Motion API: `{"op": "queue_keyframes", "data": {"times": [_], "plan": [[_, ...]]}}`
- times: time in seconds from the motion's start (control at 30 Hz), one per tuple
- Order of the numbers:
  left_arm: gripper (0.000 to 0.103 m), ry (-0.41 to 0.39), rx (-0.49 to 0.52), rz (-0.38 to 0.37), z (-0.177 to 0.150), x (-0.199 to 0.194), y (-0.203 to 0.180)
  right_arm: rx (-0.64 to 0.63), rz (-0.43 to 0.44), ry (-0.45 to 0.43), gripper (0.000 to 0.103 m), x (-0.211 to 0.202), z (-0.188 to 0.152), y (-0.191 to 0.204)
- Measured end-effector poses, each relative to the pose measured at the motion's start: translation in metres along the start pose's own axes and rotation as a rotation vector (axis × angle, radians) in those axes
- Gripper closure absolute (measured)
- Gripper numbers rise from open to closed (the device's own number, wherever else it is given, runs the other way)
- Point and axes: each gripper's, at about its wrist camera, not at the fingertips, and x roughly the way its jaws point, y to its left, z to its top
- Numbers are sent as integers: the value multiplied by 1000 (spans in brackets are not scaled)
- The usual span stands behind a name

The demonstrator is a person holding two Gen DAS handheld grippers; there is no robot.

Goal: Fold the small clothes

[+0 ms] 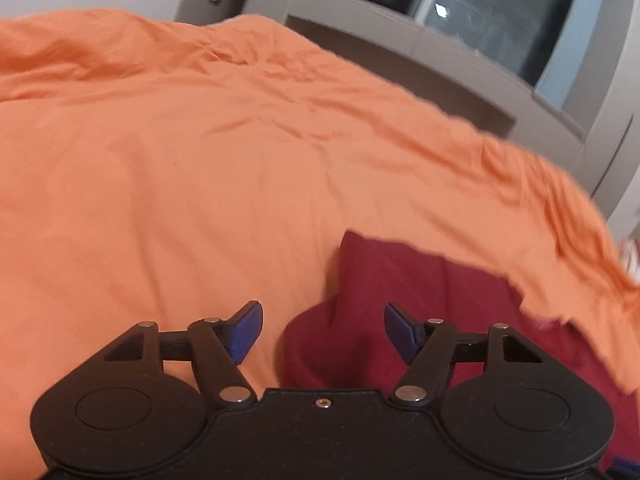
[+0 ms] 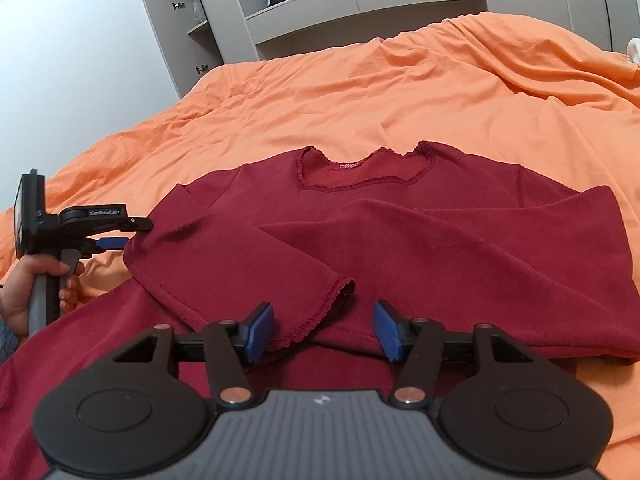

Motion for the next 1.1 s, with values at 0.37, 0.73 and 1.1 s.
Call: {"op": "queue_keyframes", "data": {"times": [0.37, 0.73, 1.1], "plan": [[56, 23, -106, 231, 1, 19, 34, -25, 6, -1, 26, 1, -3, 3], [30, 30, -155, 185, 3, -3, 35, -16, 38, -36, 0, -28, -3, 4], [1, 5, -169, 81, -9, -93, 12, -80, 29, -76, 0, -90, -25, 14]]}}
